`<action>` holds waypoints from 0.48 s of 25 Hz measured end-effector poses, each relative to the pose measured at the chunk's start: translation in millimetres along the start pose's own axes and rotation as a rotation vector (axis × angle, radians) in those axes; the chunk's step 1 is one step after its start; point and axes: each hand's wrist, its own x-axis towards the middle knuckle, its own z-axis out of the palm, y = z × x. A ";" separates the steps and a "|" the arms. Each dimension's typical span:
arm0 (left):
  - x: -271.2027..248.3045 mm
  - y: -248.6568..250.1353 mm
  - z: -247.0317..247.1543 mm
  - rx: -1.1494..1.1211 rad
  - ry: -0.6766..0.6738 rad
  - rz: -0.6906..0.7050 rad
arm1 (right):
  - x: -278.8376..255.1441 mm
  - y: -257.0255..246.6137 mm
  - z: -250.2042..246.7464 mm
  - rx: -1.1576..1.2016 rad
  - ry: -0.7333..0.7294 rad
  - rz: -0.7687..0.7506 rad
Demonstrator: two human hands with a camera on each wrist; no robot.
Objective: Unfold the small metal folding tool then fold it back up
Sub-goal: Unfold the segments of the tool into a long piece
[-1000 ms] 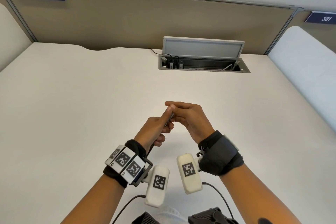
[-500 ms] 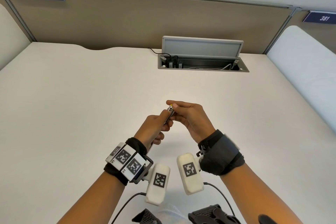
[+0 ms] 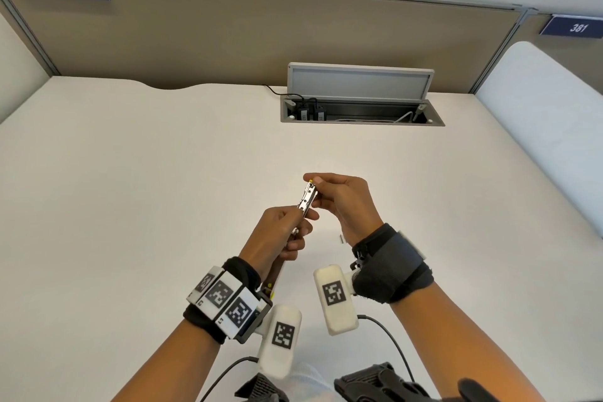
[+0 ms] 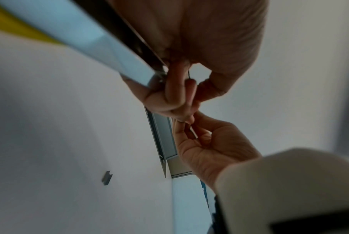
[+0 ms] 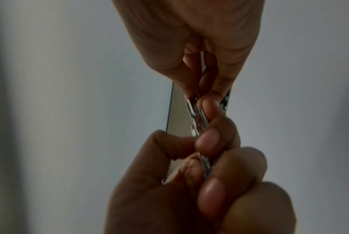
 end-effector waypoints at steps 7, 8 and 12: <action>3.5 9.6 2.8 0.115 0.082 -0.049 | -8.4 -2.6 4.7 -0.082 -0.062 -0.030; 4.2 9.1 3.2 0.115 0.085 -0.039 | -9.4 -2.3 5.7 -0.074 -0.061 -0.024; 4.1 9.5 2.9 0.077 0.049 -0.037 | -8.1 -1.6 4.7 -0.021 -0.052 0.008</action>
